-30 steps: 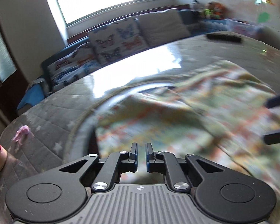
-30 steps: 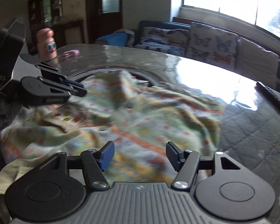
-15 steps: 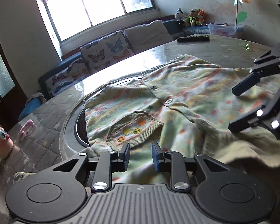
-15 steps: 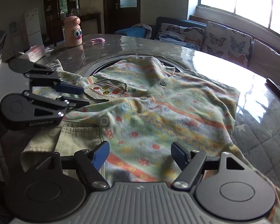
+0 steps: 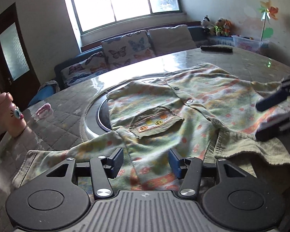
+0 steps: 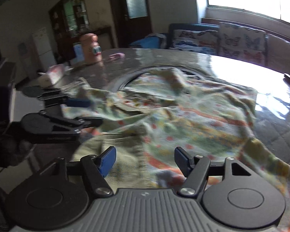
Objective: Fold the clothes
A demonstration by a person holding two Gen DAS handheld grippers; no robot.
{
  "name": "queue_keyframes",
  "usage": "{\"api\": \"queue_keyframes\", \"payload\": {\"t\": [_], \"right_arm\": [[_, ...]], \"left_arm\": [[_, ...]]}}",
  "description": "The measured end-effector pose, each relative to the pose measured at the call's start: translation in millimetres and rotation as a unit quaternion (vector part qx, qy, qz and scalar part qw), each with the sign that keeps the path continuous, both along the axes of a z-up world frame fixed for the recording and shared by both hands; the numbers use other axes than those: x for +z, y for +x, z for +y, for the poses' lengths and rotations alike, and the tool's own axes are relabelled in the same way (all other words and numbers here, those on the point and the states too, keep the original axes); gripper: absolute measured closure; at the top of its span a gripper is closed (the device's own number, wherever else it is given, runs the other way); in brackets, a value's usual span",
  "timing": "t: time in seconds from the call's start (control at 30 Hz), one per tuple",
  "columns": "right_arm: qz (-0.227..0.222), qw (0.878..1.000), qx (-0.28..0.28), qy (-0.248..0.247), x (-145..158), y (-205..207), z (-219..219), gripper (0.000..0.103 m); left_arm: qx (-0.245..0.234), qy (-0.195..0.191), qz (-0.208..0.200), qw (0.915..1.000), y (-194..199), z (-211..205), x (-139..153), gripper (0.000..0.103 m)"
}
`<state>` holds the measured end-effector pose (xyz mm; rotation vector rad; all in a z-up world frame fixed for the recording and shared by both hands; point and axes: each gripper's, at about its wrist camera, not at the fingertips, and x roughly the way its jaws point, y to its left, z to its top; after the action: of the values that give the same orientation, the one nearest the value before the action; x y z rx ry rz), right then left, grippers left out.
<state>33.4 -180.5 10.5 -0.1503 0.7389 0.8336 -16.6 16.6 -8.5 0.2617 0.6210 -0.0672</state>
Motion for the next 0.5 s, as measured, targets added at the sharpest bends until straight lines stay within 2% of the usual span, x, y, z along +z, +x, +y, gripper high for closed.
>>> {"api": "queue_keyframes", "payload": {"t": [0.1,0.13,0.17,0.23,0.27,0.5], "right_arm": [[0.008,1.0,0.025,-0.007,-5,-7,12,0.055],[0.009,0.999,0.027,-0.015,-8,-9,15,0.067],[0.011,0.999,0.029,-0.022,-11,-11,19,0.074],[0.013,0.999,0.031,-0.034,-16,-14,23,0.095],[0.012,0.999,0.027,-0.029,-15,-15,21,0.098],[0.05,0.996,-0.033,0.069,14,-4,-24,0.098]], "left_arm": [[0.004,-0.011,0.0,0.9999,-2,4,5,0.048],[-0.001,-0.013,0.0,0.9999,-2,2,5,0.048],[-0.005,-0.015,0.001,0.9999,-2,0,5,0.048],[-0.015,-0.014,0.002,0.9998,-2,-4,3,0.048],[-0.02,-0.013,0.003,0.9997,-2,-6,2,0.048],[-0.057,-0.011,0.001,0.9983,1,-24,-5,0.048]]}}
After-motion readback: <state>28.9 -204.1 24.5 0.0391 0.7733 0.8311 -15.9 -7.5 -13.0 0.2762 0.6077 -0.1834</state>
